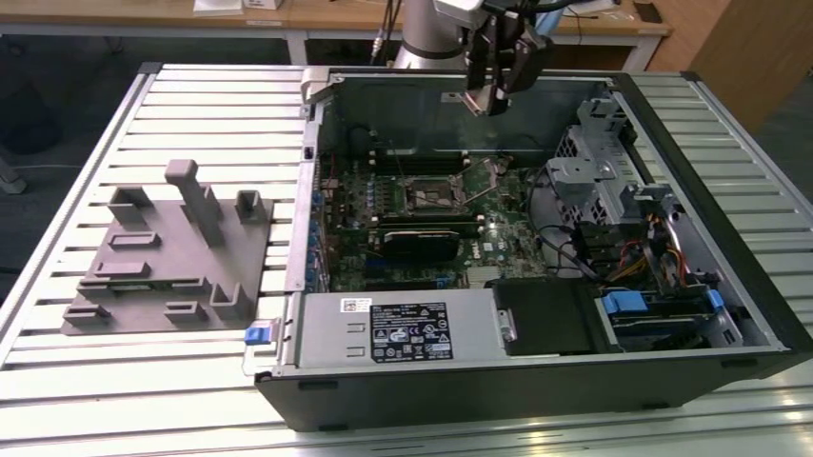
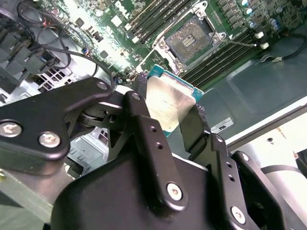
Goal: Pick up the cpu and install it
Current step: 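Place the cpu into insertion slot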
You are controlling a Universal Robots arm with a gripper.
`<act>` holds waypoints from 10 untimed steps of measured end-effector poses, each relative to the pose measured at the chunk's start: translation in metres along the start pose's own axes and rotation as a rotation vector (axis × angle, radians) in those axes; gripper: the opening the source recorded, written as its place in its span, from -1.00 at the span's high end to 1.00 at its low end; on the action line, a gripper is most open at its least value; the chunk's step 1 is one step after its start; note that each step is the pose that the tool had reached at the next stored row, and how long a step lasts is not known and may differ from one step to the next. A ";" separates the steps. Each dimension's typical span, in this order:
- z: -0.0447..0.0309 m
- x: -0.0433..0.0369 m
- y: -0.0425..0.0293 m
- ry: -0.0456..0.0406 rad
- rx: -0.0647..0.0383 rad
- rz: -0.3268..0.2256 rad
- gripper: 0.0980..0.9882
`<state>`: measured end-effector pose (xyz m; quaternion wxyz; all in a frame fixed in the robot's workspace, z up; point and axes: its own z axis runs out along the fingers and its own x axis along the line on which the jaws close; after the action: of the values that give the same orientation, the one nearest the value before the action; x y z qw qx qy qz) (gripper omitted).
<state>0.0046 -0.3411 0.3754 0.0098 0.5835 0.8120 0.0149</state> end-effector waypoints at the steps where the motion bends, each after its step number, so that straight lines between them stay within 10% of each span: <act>1: 0.0001 0.0001 0.0000 -0.0002 0.000 0.005 0.03; 10: 0.0056 0.0015 -0.0009 -0.0015 0.000 0.020 0.03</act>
<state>0.0035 -0.3399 0.3697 0.0101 0.5916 0.8061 0.0144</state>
